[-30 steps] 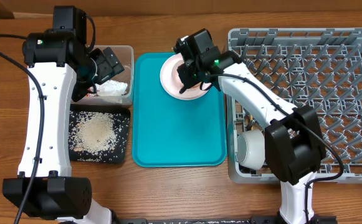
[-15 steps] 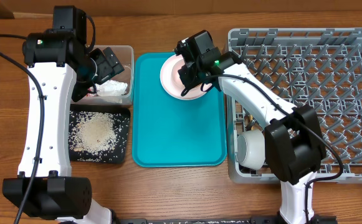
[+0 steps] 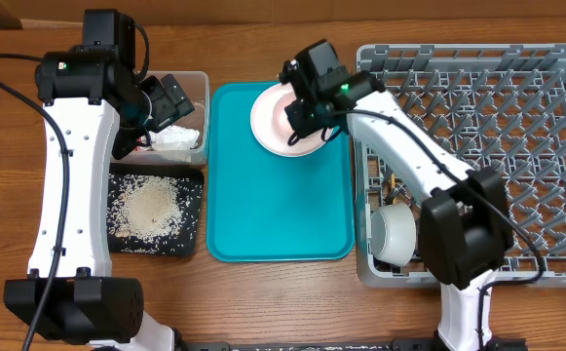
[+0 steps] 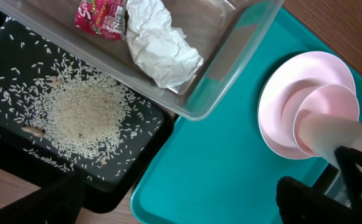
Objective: Sort waste into correct bins and load items into the dishwasher
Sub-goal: 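Lift the cup out of the pink bowl and carry it into the rack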
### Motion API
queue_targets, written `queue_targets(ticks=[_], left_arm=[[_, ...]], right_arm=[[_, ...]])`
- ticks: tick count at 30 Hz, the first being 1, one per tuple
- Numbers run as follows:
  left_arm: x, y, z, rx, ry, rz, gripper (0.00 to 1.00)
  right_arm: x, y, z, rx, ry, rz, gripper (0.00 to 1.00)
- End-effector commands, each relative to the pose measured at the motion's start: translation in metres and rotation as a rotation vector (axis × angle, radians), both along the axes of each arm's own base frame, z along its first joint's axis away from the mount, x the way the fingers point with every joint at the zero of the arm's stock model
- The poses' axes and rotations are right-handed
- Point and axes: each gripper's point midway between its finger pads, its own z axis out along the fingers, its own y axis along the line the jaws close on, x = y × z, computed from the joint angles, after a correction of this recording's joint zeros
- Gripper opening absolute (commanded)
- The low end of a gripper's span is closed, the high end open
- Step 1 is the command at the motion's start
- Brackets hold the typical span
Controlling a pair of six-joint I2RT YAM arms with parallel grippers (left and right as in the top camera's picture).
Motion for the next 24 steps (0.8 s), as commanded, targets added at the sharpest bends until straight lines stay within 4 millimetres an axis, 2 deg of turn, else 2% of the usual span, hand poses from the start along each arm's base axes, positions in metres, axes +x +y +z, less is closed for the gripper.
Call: queue_targets(ticks=[1,3,5,8,11,15,18,24], left_arm=[[0.001,-0.003,0.007,-0.001,-0.022,-0.005,1.00],[0.001,-0.003,0.007,-0.001,-0.022,-0.005,1.00],[0.001,-0.003,0.007,-0.001,-0.022,-0.005,1.00],[0.001,-0.003,0.007,-0.001,-0.022,-0.005,1.00],[0.001,-0.003,0.007,-0.001,-0.022,-0.005,1.00],[0.001,-0.003,0.007,-0.001,-0.022,-0.005,1.00],[0.001,-0.003,0.007,-0.001,-0.022,-0.005,1.00],[0.001,-0.003,0.007,-0.001,-0.022,-0.005,1.00]], right_arm=[[0.006,-0.004,0.135,0.135,-0.237,-0.015,0.04],[-0.006,-0.012,0.177,0.175,-0.277,-0.042,0.04],[-0.020,-0.025,0.206,0.213,-0.284,-0.091,0.04],[-0.044,-0.060,0.229,0.239,-0.250,-0.193,0.04],[-0.067,-0.088,0.226,0.246,-0.150,-0.233,0.04],[-0.094,-0.101,0.210,0.355,0.052,-0.152,0.04],[-0.105,-0.109,0.203,0.492,0.151,-0.073,0.04],[-0.113,-0.125,0.188,0.790,0.232,0.043,0.04]])
